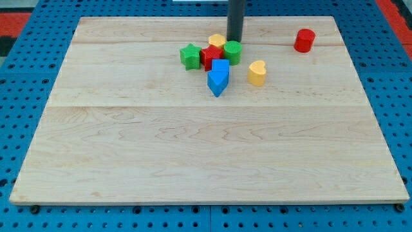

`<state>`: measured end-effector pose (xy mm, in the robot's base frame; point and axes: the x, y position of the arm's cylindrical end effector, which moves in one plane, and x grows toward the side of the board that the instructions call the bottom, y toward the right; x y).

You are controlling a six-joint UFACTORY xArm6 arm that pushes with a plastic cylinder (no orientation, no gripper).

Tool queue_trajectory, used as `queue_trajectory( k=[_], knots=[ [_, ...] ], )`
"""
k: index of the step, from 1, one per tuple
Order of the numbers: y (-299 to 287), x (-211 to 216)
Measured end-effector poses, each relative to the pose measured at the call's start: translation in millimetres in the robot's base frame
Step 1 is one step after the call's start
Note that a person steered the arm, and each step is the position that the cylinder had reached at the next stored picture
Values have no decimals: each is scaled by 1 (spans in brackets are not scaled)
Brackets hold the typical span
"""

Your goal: Place the red circle right to the yellow heart

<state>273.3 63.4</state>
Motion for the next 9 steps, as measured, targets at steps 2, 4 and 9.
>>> queue_trajectory(
  k=[2,4,9],
  knots=[
    [0,0],
    [138,-52],
    [122,60]
  ],
)
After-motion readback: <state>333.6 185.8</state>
